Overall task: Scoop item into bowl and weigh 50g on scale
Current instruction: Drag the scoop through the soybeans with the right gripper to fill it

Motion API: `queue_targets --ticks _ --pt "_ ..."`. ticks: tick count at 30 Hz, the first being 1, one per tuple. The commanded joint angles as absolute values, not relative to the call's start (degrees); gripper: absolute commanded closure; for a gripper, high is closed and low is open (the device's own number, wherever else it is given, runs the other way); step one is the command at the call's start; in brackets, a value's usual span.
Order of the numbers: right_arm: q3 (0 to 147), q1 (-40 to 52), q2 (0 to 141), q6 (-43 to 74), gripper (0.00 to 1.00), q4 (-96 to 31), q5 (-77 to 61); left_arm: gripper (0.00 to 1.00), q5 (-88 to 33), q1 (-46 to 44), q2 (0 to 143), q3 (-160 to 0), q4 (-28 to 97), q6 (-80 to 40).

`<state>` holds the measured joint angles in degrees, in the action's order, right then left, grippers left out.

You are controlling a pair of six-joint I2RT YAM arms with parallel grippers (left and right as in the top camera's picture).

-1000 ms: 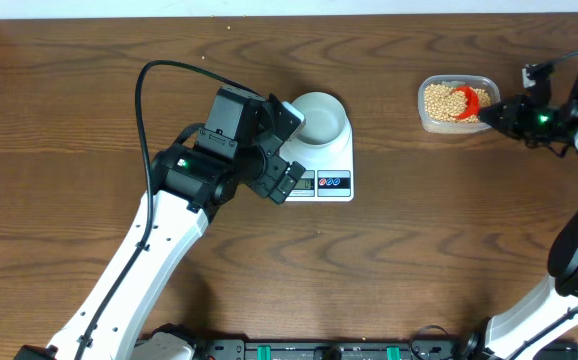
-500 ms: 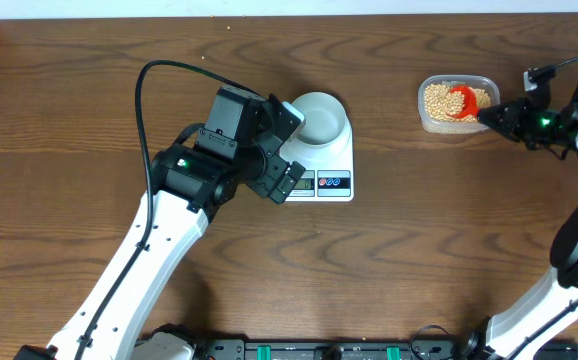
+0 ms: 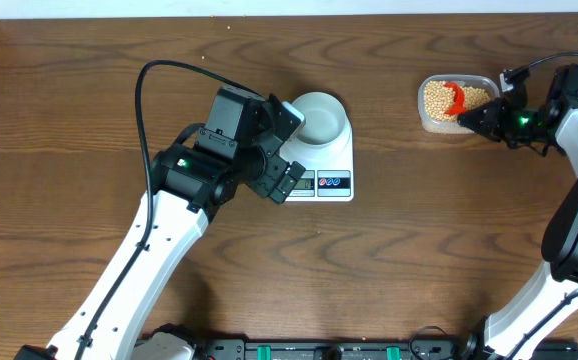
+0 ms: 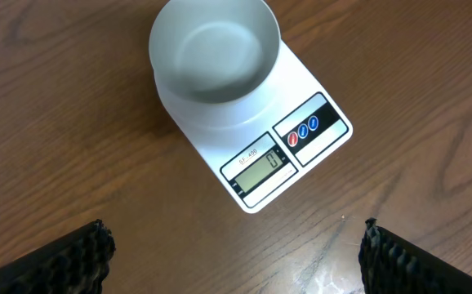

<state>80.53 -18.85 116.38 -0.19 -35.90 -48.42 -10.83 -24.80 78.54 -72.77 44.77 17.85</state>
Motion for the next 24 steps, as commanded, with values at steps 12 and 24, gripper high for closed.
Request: queue_targets --ticks 12,24 --pt "80.14 -24.29 118.10 -0.05 0.99 -36.45 -58.81 0.02 -11.51 -24.60 78.67 -72.97 44.77 17.76" --pt "80.12 -29.45 118.10 -2.46 0.99 -37.06 -68.07 0.02 -11.51 -24.60 78.67 -72.97 44.77 17.76"
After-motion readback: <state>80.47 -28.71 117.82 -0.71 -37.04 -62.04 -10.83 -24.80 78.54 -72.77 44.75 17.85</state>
